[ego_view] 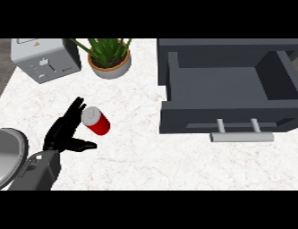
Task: Pick up the can, place it into the drawer and close the drawer
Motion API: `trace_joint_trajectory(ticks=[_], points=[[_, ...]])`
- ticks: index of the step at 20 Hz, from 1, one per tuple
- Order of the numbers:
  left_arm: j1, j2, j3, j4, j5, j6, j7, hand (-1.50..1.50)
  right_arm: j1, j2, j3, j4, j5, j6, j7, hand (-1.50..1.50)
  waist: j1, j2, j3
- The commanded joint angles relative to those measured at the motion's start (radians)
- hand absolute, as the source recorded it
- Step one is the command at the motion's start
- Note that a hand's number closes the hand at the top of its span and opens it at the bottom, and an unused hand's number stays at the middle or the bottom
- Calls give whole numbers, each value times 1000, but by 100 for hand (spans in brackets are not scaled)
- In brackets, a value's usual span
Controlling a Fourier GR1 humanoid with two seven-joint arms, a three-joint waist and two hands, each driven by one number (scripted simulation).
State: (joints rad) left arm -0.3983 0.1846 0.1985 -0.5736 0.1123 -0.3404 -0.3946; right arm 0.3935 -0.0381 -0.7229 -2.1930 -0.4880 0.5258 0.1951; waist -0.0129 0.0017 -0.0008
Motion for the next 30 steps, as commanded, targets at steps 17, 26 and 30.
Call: trace_joint_trajectory(ticks=[17,26,30], points=[[-170,-31,29,204,46,-160,-44,150,25,37,1,-19,-13,30,13,-150,1,0,0],[-139,-76,46,17,116,-128,-1,150,33,38,24,-67,-17,-29,43,-150,22,-7,2],[-123,-106,136,4,151,114,-77,150,71,38,-3,-83,-58,-19,27,-150,19,-8,2]])
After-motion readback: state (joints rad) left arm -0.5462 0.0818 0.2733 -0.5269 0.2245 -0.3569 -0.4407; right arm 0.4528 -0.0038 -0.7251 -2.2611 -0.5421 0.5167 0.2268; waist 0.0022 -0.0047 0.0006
